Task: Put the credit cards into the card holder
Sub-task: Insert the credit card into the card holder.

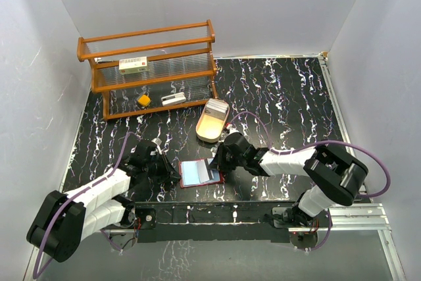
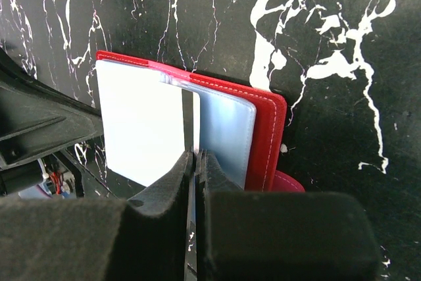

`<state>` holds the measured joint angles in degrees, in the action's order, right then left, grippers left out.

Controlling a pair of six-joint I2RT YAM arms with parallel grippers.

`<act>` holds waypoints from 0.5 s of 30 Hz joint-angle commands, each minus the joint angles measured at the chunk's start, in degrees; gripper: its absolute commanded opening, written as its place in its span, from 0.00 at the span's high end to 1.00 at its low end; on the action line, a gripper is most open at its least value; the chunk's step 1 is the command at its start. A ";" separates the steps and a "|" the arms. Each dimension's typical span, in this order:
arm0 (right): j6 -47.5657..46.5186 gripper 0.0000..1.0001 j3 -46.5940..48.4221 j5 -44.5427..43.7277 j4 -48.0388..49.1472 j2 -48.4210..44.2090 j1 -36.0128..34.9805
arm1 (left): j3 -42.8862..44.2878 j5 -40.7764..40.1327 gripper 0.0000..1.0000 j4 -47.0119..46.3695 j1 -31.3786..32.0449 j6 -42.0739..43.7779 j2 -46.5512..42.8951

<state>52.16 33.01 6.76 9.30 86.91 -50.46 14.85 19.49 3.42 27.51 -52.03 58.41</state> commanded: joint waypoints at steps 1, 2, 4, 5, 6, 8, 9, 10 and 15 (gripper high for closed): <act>-1.38 1.00 1.42 -1.23 0.66 1.45 -0.02 | -0.78 -0.39 1.00 1.13 0.09 0.73 0.46; -1.10 1.00 1.39 -1.34 0.98 1.49 -0.03 | -0.79 -0.14 1.00 1.00 0.08 0.64 0.53; -0.41 1.00 1.32 -1.79 1.27 1.44 -0.02 | -1.04 0.45 1.00 0.38 0.09 0.29 0.60; 0.01 1.00 1.32 -2.22 1.18 1.54 -0.01 | -1.27 0.68 1.00 -0.05 0.09 0.12 0.57; 0.30 1.00 1.24 -2.49 1.27 1.57 -0.01 | -1.64 0.72 1.00 -0.34 0.09 -0.03 0.60; 0.55 1.00 1.42 -2.46 1.52 1.68 -0.07 | -2.28 0.52 1.00 -0.68 0.04 -0.26 0.77; 0.69 1.00 1.47 -2.38 1.63 1.62 -0.08 | -2.48 0.62 1.00 -0.79 0.08 -0.38 0.75; 0.94 1.00 1.52 -2.37 1.68 1.54 -0.08 | -2.69 0.83 1.00 -1.11 0.09 -0.43 0.78; 1.83 1.00 1.39 -2.44 2.22 0.93 -0.14 | -2.31 1.04 1.00 -1.23 0.08 -0.53 0.70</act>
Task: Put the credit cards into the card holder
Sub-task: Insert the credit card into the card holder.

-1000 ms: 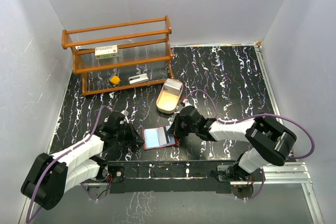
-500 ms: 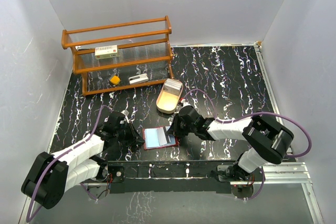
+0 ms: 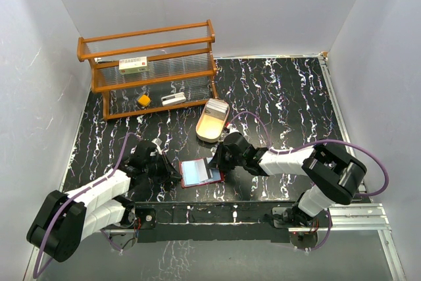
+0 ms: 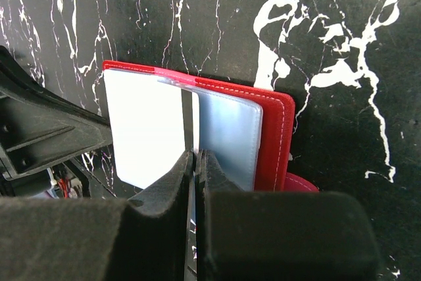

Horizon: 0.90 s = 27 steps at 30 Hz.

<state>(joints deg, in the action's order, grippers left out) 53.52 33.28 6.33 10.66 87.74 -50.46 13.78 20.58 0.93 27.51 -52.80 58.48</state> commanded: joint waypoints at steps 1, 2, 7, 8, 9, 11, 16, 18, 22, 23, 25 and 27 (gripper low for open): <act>0.53 1.00 1.19 -1.99 0.86 0.05 -0.16 | -1.22 -0.06 1.00 1.27 0.05 0.24 0.58; 0.49 1.00 1.30 -2.01 0.79 0.01 -0.16 | -1.29 -0.02 1.00 1.22 0.09 0.24 0.44; 0.86 0.96 1.52 -1.63 0.61 0.53 -0.36 | -1.38 0.03 1.00 1.09 0.08 0.21 0.55; 0.82 0.94 1.75 -1.64 0.43 0.68 -0.53 | -1.39 -0.02 1.00 1.14 0.09 0.23 0.54; 0.68 0.92 2.02 -1.69 0.05 0.87 -0.66 | -1.39 -0.06 1.00 1.24 0.02 0.31 0.58; 0.18 0.86 2.77 -2.14 -1.20 0.74 -0.99 | -1.39 -0.10 1.00 1.44 0.09 0.37 0.37; -1.46 0.75 3.90 -3.43 -3.88 -0.48 -1.27 | -1.42 -0.19 1.00 1.61 0.09 0.32 0.04; -2.01 0.74 4.32 -3.66 -4.75 -0.82 -1.39 | -1.39 -0.19 1.00 1.66 0.09 0.33 0.01; -2.97 0.74 5.37 -3.37 -5.70 -0.29 -1.87 | -1.39 -0.02 1.00 1.45 0.09 0.32 0.04; -3.14 0.74 5.59 -3.20 -5.73 -0.11 -2.04 | -1.34 -0.01 1.00 1.44 0.09 0.32 0.08; -3.59 0.74 6.18 -3.08 -5.85 0.48 -2.37 | -1.35 -0.02 1.00 1.52 0.09 0.32 0.16; -4.12 0.74 6.81 -2.94 -5.99 1.02 -2.64 | -1.28 -0.01 1.00 1.53 0.07 0.41 0.09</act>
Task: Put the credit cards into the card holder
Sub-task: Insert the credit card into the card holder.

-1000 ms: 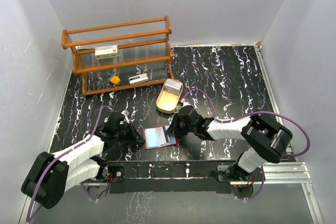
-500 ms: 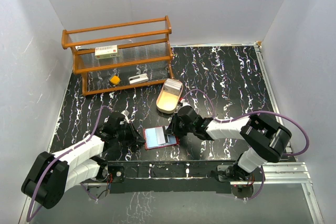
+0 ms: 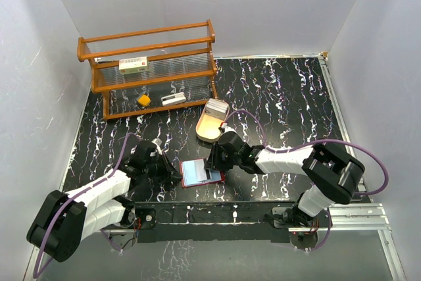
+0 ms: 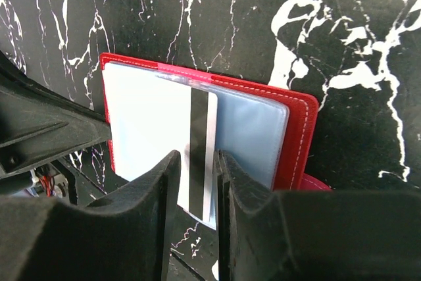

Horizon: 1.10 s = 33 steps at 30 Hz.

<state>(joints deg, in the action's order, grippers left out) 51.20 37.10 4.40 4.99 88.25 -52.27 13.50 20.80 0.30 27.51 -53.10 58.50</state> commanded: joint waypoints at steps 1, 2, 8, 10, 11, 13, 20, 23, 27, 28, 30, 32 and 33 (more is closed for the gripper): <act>-1.99 0.74 3.32 -0.67 -0.29 0.74 -0.89 | -1.06 -0.23 1.00 2.17 0.09 0.72 0.05; -2.00 0.73 3.58 0.06 -0.19 1.10 -0.90 | -1.10 -0.30 1.00 2.17 0.09 0.80 0.06; -3.69 0.72 4.38 1.14 -0.21 1.74 -1.34 | -1.02 -0.08 1.00 1.83 0.09 0.81 0.25; -3.96 0.71 4.72 1.41 -0.07 2.03 -1.42 | -0.94 0.11 1.00 1.65 0.09 0.85 0.36; -4.12 0.70 5.00 1.71 -0.07 2.34 -1.43 | -0.93 0.20 1.00 1.57 0.09 0.89 0.44; -4.42 0.70 5.68 2.36 -0.07 3.17 -1.56 | -0.93 0.30 1.00 1.55 0.05 0.88 0.37; -4.49 0.69 7.31 3.59 0.45 4.90 -2.19 | -0.75 0.38 1.00 1.65 0.09 0.98 0.07; -4.37 0.70 7.54 3.77 0.45 5.35 -2.38 | -0.75 0.38 1.00 1.56 0.08 0.98 0.00; -1.25 0.71 7.63 3.49 0.37 5.69 -2.56 | -0.45 0.55 1.00 1.40 0.09 0.91 0.49; 0.24 0.71 7.51 3.43 0.52 5.73 -2.65 | -0.36 0.64 1.00 1.31 0.09 0.90 0.61; 2.08 0.71 6.93 3.28 1.83 5.49 -2.95 | -0.23 0.69 1.00 1.20 0.09 0.79 0.79; 3.25 0.71 6.68 2.78 2.71 5.15 -3.41 | -0.07 0.58 1.00 1.28 0.09 0.81 0.76; 3.67 0.71 6.67 2.66 2.96 5.07 -3.52 | -0.05 0.56 1.00 1.35 0.09 0.74 0.80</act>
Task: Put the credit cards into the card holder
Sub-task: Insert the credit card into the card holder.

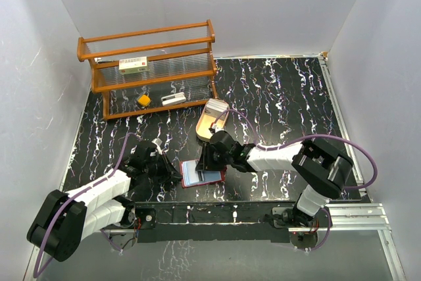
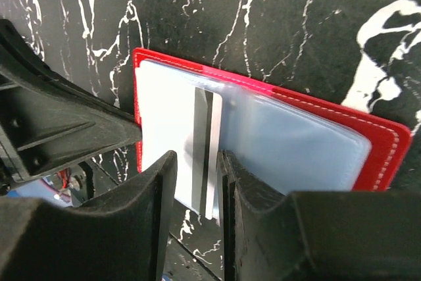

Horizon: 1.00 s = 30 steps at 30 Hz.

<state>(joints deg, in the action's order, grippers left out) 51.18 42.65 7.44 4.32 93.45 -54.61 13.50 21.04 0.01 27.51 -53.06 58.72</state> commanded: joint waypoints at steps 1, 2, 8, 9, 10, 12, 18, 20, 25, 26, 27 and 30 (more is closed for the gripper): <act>4.14 0.71 1.20 -0.36 3.86 -0.31 -1.39 | -0.09 0.51 1.00 1.52 0.09 0.49 0.58; 4.62 0.71 1.20 -0.21 4.02 -0.40 -1.41 | -0.24 0.99 1.00 1.00 0.09 -0.03 0.57; 6.23 0.70 0.04 -0.93 4.89 -1.59 -1.51 | -0.95 3.76 1.00 -1.92 0.09 -2.10 0.55; 5.37 0.69 0.37 -1.44 4.01 -1.81 -1.55 | -0.56 3.31 1.00 -1.05 0.09 -1.56 0.46; 4.16 0.68 0.82 -2.11 2.61 -2.23 -1.53 | -0.09 2.68 1.00 -0.15 0.09 -0.81 0.47; 0.58 0.66 2.09 -3.70 -0.83 -3.06 -1.55 | 0.83 1.47 1.00 1.97 0.09 0.48 0.54; -10.18 0.59 4.86 -8.48 -8.73 -7.71 -1.47 | 2.74 -1.06 1.00 6.01 0.09 3.41 0.26; -13.85 0.54 5.94 -9.55 -10.33 -9.29 -1.38 | 3.12 -1.45 1.00 6.27 0.09 3.84 -0.12; -23.72 0.46 12.92 -18.16 -17.41 -10.21 -0.77 | 5.26 -2.12 1.00 7.45 0.09 5.22 0.83; -25.42 0.45 14.51 -20.58 -18.77 -9.84 -0.28 | 5.69 -2.09 1.00 7.54 0.09 5.36 0.84; -27.48 0.45 15.79 -22.21 -19.48 -9.20 0.30 | 6.13 -1.87 1.00 7.34 0.09 5.60 0.60; -33.12 0.45 18.50 -23.60 -19.60 -7.35 3.48 | 7.40 -1.10 0.85 7.35 0.09 5.89 -1.36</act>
<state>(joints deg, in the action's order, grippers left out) 28.49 56.38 -9.08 -13.43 84.97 -54.68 17.72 19.84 5.72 27.51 -48.64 59.46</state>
